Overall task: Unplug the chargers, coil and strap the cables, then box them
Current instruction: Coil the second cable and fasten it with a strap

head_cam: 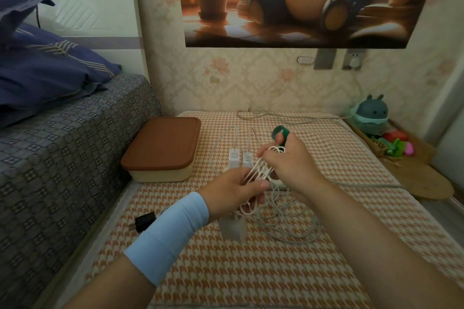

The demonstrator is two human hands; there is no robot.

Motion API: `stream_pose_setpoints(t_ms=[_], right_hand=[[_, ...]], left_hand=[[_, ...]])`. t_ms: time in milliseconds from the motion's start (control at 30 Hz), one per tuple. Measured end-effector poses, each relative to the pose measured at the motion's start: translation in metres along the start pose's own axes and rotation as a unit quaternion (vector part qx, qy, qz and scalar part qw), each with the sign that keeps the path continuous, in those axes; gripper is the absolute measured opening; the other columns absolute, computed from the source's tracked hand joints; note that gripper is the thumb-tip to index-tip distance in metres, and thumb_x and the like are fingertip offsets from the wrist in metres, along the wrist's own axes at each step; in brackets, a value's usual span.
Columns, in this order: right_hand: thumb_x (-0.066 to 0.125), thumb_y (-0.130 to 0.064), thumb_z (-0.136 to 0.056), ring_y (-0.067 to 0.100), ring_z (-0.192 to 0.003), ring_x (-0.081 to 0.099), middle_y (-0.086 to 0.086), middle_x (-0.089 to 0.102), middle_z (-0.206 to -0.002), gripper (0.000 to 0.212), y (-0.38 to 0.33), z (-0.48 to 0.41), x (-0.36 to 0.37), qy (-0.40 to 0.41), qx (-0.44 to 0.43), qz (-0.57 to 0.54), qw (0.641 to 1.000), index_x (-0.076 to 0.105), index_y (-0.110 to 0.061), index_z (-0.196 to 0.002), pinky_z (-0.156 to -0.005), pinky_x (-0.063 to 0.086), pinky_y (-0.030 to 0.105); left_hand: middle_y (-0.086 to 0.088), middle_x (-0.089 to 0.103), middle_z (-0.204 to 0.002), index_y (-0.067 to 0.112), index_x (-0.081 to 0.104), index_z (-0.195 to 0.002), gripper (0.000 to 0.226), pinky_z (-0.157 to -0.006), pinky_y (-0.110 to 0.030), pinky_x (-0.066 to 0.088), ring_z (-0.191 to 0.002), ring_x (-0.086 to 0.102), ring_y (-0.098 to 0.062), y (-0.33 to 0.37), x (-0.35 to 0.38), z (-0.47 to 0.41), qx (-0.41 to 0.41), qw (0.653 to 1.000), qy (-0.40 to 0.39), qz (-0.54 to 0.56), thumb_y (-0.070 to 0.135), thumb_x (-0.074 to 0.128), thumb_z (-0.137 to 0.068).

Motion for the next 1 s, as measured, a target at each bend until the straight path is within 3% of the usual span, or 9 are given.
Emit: stream_pose_setpoints(t_ms=[200, 300, 400, 433, 533, 633, 700, 867, 1000], right_hand=[[0.052, 0.004, -0.089, 0.014, -0.067, 0.048, -0.007, 0.067, -0.082, 0.031, 0.004, -0.002, -0.004, -0.015, -0.015, -0.024, 0.999, 0.036, -0.022, -0.091, -0.056, 0.039, 0.032], [0.055, 0.004, -0.088, 0.012, -0.068, 0.051, -0.005, 0.067, -0.086, 0.032, 0.008, -0.002, -0.004, -0.020, -0.016, -0.011, 1.000, 0.037, -0.022, -0.091, -0.060, 0.041, 0.030], [0.060, -0.025, -0.097, 0.011, -0.065, 0.048, -0.001, 0.055, -0.080, 0.019, 0.006, -0.006, -0.014, 0.010, -0.032, 0.031, 0.999, 0.045, -0.016, -0.092, -0.063, 0.038, 0.031], [0.052, -0.036, -0.102, 0.011, -0.058, 0.043, -0.001, 0.048, -0.072, 0.026, 0.002, -0.007, -0.020, 0.031, -0.043, 0.031, 0.998, 0.048, -0.013, -0.090, -0.059, 0.035, 0.030], [0.034, -0.037, -0.110, 0.005, -0.048, 0.038, -0.006, 0.045, -0.062, 0.043, -0.017, -0.001, -0.026, 0.004, -0.090, 0.011, 0.996, 0.059, -0.015, -0.084, -0.049, 0.032, 0.020], [0.038, -0.025, -0.110, 0.007, -0.046, 0.039, 0.002, 0.049, -0.064, 0.032, -0.024, 0.023, 0.007, -0.192, -0.078, 0.004, 0.978, 0.070, -0.026, -0.109, -0.044, 0.033, 0.020], [0.044, -0.015, -0.108, 0.012, -0.043, 0.040, 0.010, 0.054, -0.066, 0.030, -0.018, 0.032, 0.025, -0.259, -0.071, 0.004, 0.963, 0.069, -0.025, -0.119, -0.042, 0.034, 0.021], [0.063, -0.021, -0.099, 0.014, -0.035, 0.039, 0.014, 0.074, -0.076, 0.017, 0.006, 0.021, 0.024, -0.240, 0.024, 0.009, 0.971, 0.077, -0.012, -0.101, -0.040, 0.029, 0.024], [0.066, -0.038, -0.096, 0.013, -0.035, 0.039, 0.011, 0.073, -0.068, 0.035, 0.013, 0.021, 0.019, -0.222, 0.087, 0.028, 0.971, 0.074, -0.008, -0.082, -0.042, 0.029, 0.025]], left_hand=[[-0.007, 0.074, -0.090, 0.007, 0.063, -0.097, 0.022, -0.075, -0.029, 0.056, -0.081, 0.070, -0.022, -0.009, 0.014, 0.005, -0.091, 0.974, -0.057, 0.201, 0.025, 0.052, -0.101], [-0.008, 0.072, -0.084, 0.009, 0.054, -0.094, 0.024, -0.077, -0.039, 0.057, -0.074, 0.069, -0.028, -0.010, 0.020, 0.008, -0.103, 0.968, -0.077, 0.217, 0.028, 0.045, -0.104], [-0.002, 0.059, -0.064, 0.009, 0.050, -0.089, 0.027, -0.063, -0.038, 0.055, -0.052, 0.055, -0.019, -0.018, 0.019, 0.007, -0.134, 0.968, -0.025, 0.213, 0.029, 0.042, -0.105], [-0.001, 0.055, -0.062, 0.010, 0.049, -0.088, 0.027, -0.059, -0.037, 0.055, -0.049, 0.048, -0.017, -0.021, 0.018, 0.006, -0.140, 0.966, -0.010, 0.219, 0.030, 0.041, -0.106], [0.001, 0.046, -0.063, 0.012, 0.047, -0.091, 0.023, -0.051, -0.036, 0.056, -0.048, 0.038, -0.014, -0.026, 0.013, 0.003, -0.146, 0.957, 0.009, 0.250, 0.029, 0.041, -0.106], [-0.001, 0.044, -0.067, 0.014, 0.051, -0.096, 0.019, -0.049, -0.032, 0.053, -0.053, 0.044, -0.015, -0.027, 0.005, 0.003, -0.133, 0.970, 0.029, 0.203, 0.029, 0.044, -0.104], [-0.004, 0.046, -0.074, 0.018, 0.054, -0.091, 0.019, -0.048, -0.031, 0.051, -0.058, 0.052, -0.017, -0.025, 0.000, 0.004, -0.114, 0.980, 0.041, 0.155, 0.030, 0.045, -0.103], [-0.002, 0.052, -0.068, 0.019, 0.052, -0.086, 0.021, -0.045, -0.025, 0.038, -0.049, 0.050, -0.015, -0.017, -0.007, 0.003, -0.056, 0.994, 0.064, 0.073, 0.025, 0.043, -0.103], [-0.002, 0.041, -0.062, 0.017, 0.049, -0.087, 0.023, -0.043, -0.023, 0.034, -0.046, 0.035, -0.011, -0.011, -0.014, 0.000, -0.023, 0.997, 0.066, 0.033, 0.031, 0.043, -0.105]])
Point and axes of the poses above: each hand's wrist, its own z-axis away from the middle knuckle, its own x-axis out of the palm, y = z × x, the point moved 6 cm from there along -z, towards the middle knuckle
